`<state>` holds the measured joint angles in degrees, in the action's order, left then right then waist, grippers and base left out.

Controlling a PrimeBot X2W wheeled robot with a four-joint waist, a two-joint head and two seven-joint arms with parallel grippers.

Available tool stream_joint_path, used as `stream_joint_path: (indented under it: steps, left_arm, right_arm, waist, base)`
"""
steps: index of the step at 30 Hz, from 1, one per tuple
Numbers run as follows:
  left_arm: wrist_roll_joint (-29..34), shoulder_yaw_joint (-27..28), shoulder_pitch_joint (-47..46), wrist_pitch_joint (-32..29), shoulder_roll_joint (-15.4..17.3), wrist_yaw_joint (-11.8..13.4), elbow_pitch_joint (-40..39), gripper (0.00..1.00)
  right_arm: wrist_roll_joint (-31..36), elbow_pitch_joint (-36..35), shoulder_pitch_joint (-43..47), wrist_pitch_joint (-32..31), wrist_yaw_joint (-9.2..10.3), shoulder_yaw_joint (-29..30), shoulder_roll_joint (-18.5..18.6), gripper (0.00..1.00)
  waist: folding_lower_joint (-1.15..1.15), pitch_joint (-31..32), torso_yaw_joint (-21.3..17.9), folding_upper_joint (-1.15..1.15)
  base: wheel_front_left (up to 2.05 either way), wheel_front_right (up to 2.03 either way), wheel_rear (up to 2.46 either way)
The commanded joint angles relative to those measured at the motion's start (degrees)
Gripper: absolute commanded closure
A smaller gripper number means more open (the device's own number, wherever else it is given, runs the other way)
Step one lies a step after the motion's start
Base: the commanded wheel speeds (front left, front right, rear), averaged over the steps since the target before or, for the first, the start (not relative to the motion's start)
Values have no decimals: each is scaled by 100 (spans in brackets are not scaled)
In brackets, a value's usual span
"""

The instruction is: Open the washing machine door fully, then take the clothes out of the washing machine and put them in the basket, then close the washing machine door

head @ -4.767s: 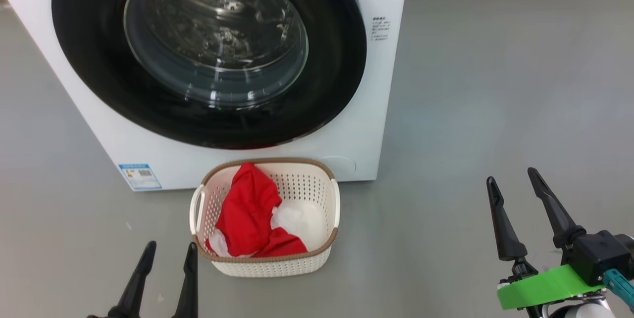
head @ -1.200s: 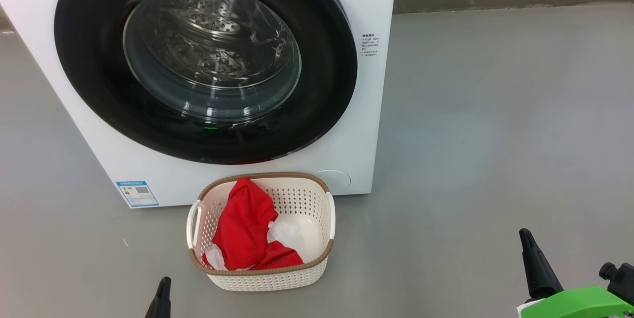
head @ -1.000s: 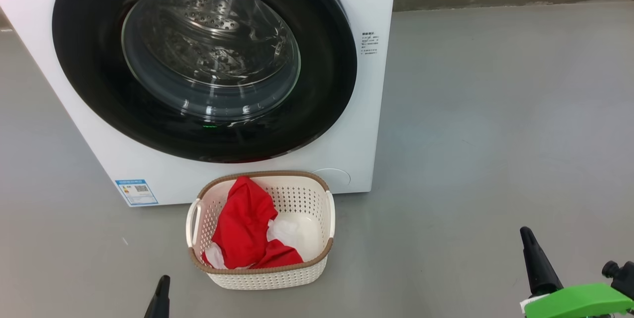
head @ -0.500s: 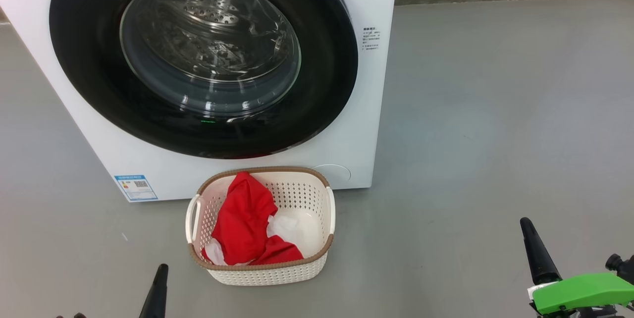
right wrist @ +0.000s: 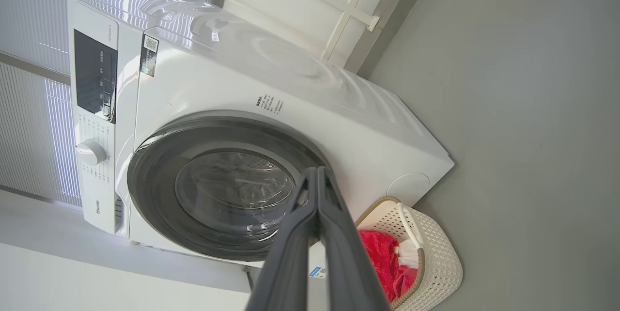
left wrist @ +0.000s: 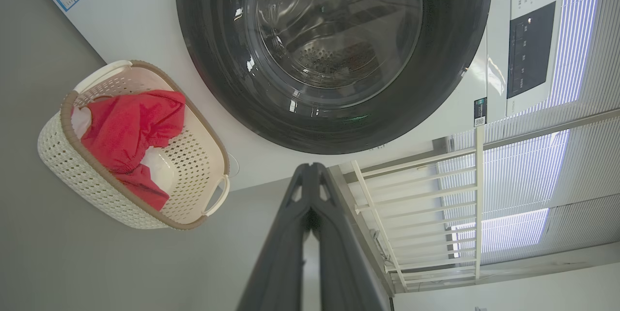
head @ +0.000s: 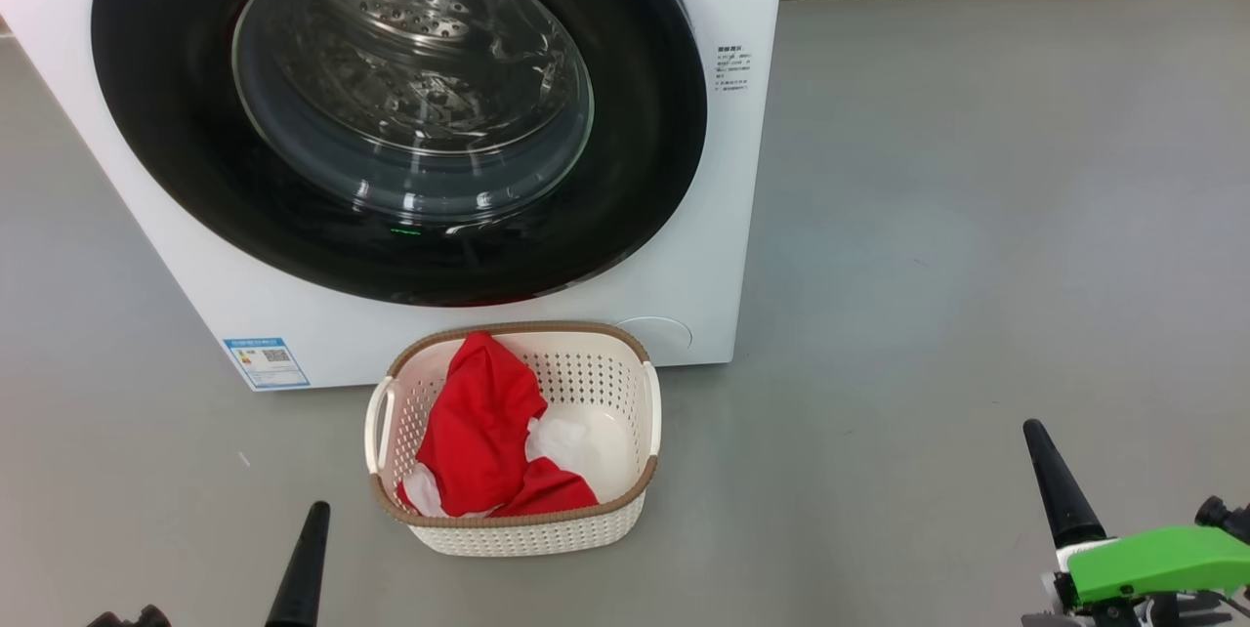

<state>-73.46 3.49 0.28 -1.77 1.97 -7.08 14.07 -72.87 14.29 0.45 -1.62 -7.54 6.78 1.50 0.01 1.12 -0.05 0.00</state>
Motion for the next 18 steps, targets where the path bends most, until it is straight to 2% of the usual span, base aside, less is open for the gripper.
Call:
stream_joint_path:
  steps: [1, 18]
  left_arm:
    - [-180, 177, -296, -46, 77, -32, -110, 100]
    - [-1285, 261, -526, -325, 86, -38, -38, 100]
  right_arm:
    - [-205, -133, -355, -40, 1, -68, 96, 100]
    - [-1334, -63, -557, -332, 4, -41, 123, 100]
  waist:
    - [0, -7, 0, 0]
    - [0, -87, 4, 0]
  base:
    - [0, 0, 0]
    - [0, 0, 0]
